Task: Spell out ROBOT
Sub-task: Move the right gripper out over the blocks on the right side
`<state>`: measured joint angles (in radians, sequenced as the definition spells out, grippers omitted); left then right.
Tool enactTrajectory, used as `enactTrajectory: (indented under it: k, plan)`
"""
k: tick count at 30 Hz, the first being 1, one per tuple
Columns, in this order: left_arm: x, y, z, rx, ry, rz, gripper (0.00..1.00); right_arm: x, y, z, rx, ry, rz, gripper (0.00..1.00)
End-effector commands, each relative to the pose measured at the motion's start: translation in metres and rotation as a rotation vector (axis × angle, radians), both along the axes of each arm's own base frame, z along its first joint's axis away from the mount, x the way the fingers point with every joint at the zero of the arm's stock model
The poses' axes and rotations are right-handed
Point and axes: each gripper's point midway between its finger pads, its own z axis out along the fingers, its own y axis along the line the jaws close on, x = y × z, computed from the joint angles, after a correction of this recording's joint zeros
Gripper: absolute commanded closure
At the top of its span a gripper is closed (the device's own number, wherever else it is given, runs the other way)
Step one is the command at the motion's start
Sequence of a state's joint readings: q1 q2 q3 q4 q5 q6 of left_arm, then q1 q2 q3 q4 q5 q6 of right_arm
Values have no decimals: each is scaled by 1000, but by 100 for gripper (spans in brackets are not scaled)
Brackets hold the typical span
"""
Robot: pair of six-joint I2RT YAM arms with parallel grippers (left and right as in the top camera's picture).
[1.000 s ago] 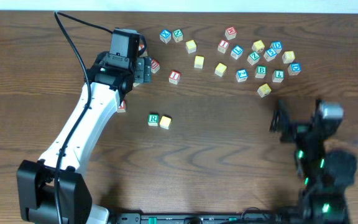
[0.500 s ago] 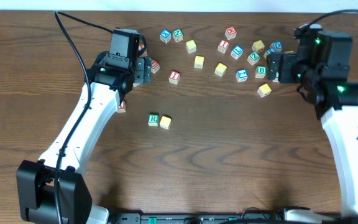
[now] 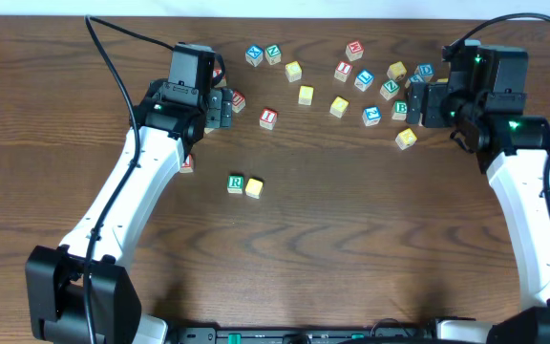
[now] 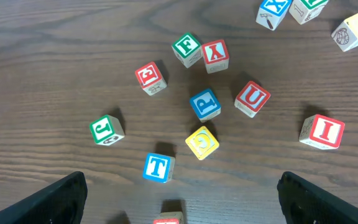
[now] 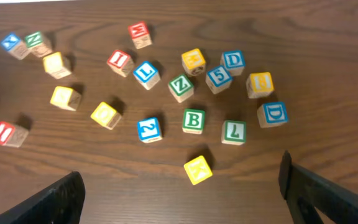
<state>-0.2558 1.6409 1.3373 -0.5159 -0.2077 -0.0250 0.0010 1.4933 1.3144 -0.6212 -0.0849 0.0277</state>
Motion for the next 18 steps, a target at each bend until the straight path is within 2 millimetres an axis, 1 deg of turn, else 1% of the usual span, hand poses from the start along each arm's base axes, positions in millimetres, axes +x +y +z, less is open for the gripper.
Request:
enactTrajectory:
  k: [1, 5, 8, 14, 18]
  plan:
    - [4, 0, 22, -11, -51, -7, 4, 11, 3, -15, 1, 54, -31, 3]
    - [4, 0, 22, -11, -51, -7, 4, 20, 7, -38, -7, 172, -18, 3]
    - [4, 0, 22, -11, -51, -7, 4, 30, 10, -49, -20, 247, 1, 3]
    - [4, 0, 22, -8, -50, -10, 4, 50, 12, -57, -24, 276, 3, 1]
    - [4, 0, 22, -8, -50, -10, 4, 50, 2, -64, -68, 300, -33, 1]
